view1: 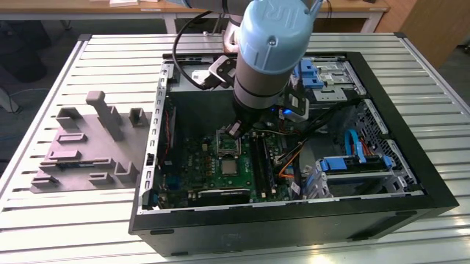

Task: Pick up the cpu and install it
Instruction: 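Close the cpu cover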

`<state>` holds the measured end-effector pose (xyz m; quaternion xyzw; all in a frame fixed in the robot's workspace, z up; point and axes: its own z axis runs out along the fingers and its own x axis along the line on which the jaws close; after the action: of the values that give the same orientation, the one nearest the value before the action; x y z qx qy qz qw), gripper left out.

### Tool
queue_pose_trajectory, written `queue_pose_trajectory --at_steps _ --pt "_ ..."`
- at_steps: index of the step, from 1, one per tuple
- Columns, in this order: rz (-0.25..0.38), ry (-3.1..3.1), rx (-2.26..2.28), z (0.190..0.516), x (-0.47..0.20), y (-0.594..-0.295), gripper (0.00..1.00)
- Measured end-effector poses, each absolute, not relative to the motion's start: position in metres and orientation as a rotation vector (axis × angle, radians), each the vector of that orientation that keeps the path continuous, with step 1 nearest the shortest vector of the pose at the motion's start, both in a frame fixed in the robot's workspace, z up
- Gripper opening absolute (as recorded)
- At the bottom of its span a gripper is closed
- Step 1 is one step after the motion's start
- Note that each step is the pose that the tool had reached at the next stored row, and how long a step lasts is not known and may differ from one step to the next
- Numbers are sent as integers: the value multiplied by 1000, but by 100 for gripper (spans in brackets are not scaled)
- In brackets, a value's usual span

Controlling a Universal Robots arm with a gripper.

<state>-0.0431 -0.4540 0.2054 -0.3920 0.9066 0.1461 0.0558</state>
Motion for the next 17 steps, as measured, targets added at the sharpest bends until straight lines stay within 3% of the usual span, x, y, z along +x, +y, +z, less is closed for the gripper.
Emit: queue_pose_trajectory --at_steps 7,17 --pt "451 2748 -1188 202 -43 -452 11" --pt "403 2768 -1196 202 -43 -449 11"
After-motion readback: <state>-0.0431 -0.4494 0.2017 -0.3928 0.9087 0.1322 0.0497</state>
